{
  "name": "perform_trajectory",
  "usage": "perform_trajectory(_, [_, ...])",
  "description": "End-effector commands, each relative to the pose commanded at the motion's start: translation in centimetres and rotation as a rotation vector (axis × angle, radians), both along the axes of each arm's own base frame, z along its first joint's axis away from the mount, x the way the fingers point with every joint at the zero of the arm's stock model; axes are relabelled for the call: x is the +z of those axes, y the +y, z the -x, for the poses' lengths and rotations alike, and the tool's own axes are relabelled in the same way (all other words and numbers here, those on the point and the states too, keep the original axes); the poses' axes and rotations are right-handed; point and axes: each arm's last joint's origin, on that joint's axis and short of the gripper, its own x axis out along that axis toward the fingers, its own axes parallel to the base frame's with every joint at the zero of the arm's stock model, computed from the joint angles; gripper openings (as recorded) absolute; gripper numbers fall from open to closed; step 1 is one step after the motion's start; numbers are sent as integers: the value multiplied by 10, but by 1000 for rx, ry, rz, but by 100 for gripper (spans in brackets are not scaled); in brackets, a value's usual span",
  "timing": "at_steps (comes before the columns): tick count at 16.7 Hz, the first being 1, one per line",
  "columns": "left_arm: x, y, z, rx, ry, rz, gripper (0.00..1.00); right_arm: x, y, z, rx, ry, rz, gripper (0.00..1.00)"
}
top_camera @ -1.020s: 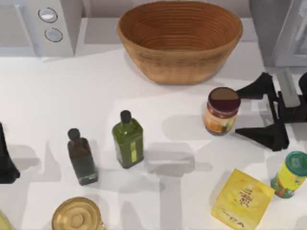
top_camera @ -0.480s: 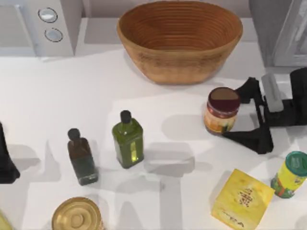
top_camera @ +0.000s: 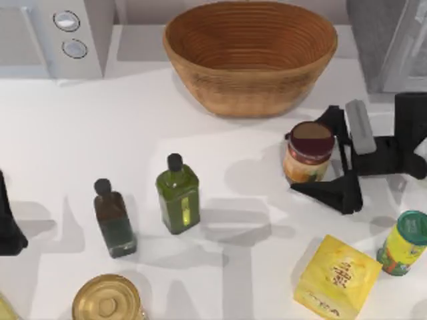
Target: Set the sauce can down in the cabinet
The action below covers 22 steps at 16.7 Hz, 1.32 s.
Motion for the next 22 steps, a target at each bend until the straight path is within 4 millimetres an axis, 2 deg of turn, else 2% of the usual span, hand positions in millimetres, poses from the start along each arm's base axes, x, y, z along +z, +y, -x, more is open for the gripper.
perform_trajectory(7, [0, 0, 0, 0, 0, 0, 100, 5, 5, 1, -1, 0, -1, 100])
perform_trajectory(20, [0, 0, 0, 0, 0, 0, 100, 5, 5, 1, -1, 0, -1, 2])
perform_trajectory(22, [0, 0, 0, 0, 0, 0, 100, 5, 5, 1, -1, 0, -1, 0])
